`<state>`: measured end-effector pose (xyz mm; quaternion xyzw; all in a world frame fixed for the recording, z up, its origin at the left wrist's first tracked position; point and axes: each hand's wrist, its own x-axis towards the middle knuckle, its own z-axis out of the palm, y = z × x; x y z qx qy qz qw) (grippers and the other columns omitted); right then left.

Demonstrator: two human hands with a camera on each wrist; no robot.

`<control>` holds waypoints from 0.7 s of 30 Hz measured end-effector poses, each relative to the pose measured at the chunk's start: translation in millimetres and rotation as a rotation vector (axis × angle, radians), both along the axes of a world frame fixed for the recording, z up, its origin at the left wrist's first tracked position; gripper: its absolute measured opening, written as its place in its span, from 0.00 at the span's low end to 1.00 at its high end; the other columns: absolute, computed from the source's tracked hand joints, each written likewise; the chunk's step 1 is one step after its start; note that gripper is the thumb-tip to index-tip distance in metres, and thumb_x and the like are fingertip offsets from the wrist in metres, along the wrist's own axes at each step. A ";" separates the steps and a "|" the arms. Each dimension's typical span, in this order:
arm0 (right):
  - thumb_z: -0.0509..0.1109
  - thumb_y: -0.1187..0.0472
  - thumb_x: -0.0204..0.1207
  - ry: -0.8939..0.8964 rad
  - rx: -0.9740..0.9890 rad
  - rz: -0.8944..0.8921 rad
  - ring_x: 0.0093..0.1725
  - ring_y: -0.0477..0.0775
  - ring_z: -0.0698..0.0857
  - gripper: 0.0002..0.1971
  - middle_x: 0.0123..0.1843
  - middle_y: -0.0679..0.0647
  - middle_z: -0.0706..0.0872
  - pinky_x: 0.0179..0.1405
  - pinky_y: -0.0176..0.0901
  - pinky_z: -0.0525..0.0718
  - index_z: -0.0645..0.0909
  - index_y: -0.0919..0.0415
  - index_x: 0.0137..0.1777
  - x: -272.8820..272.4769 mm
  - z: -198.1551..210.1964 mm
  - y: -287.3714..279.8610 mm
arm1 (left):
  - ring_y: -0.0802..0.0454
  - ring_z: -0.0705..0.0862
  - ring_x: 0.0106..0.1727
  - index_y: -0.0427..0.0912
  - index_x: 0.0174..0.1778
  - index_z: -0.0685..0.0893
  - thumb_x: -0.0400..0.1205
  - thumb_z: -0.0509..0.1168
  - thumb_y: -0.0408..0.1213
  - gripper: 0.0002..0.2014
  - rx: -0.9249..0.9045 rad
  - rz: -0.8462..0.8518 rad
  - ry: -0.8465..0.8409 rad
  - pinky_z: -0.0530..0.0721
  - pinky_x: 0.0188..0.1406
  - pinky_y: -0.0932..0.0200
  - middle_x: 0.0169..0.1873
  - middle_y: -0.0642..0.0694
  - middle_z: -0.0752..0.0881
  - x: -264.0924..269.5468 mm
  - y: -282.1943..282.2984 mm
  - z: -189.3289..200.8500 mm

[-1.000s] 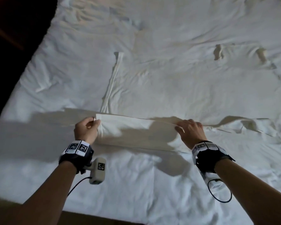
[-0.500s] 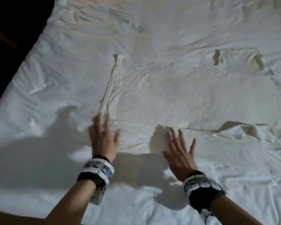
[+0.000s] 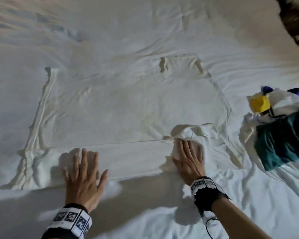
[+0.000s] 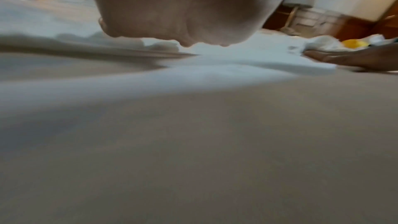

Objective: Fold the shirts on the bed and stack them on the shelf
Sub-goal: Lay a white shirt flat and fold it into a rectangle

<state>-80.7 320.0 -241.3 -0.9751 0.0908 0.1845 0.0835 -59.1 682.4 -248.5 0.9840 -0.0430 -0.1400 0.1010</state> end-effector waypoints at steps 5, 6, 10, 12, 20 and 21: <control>0.39 0.35 0.81 -0.024 0.061 0.013 0.84 0.49 0.30 0.38 0.85 0.47 0.29 0.78 0.69 0.29 0.34 0.51 0.85 -11.3 11.0 -34.8 | 0.44 0.51 0.86 0.55 0.85 0.55 0.86 0.35 0.62 0.32 -0.136 -0.403 0.034 0.46 0.79 0.36 0.86 0.48 0.50 -17.9 -139.2 -2.1; 0.43 0.37 0.83 -0.032 0.104 0.162 0.85 0.50 0.33 0.37 0.86 0.47 0.33 0.79 0.70 0.33 0.37 0.53 0.86 -16.9 10.7 -31.3 | 0.44 0.53 0.86 0.55 0.85 0.57 0.86 0.35 0.61 0.31 -0.121 -0.450 0.051 0.48 0.78 0.35 0.86 0.48 0.51 -17.6 -161.1 -3.3; 0.36 0.34 0.81 -0.017 0.121 0.090 0.83 0.43 0.30 0.37 0.85 0.42 0.31 0.80 0.62 0.30 0.38 0.51 0.86 -35.9 3.4 -75.9 | 0.41 0.56 0.84 0.52 0.84 0.60 0.86 0.36 0.59 0.31 -0.050 -0.484 0.095 0.54 0.76 0.29 0.85 0.45 0.56 -12.8 -194.6 -10.8; 0.32 0.33 0.78 0.063 0.056 -0.193 0.81 0.42 0.25 0.37 0.84 0.43 0.26 0.78 0.63 0.26 0.31 0.49 0.84 -42.9 -0.2 -120.6 | 0.40 0.57 0.84 0.51 0.84 0.61 0.86 0.38 0.58 0.31 -0.021 -0.480 0.073 0.57 0.75 0.27 0.85 0.44 0.56 -12.2 -193.8 -11.2; 0.45 0.40 0.86 -0.045 0.206 0.098 0.84 0.47 0.32 0.34 0.86 0.44 0.32 0.79 0.66 0.30 0.37 0.52 0.86 -66.5 14.4 -112.1 | 0.28 0.74 0.69 0.42 0.64 0.80 0.77 0.51 0.56 0.29 -0.040 -0.232 0.027 0.73 0.62 0.27 0.73 0.34 0.72 -7.4 -251.0 10.2; 0.44 0.38 0.86 -0.027 0.208 0.070 0.84 0.45 0.32 0.34 0.85 0.42 0.31 0.79 0.64 0.29 0.37 0.51 0.86 -68.1 11.4 -118.6 | 0.28 0.76 0.65 0.41 0.60 0.82 0.76 0.51 0.57 0.28 -0.034 -0.202 0.018 0.75 0.59 0.29 0.69 0.34 0.75 -2.9 -257.5 12.9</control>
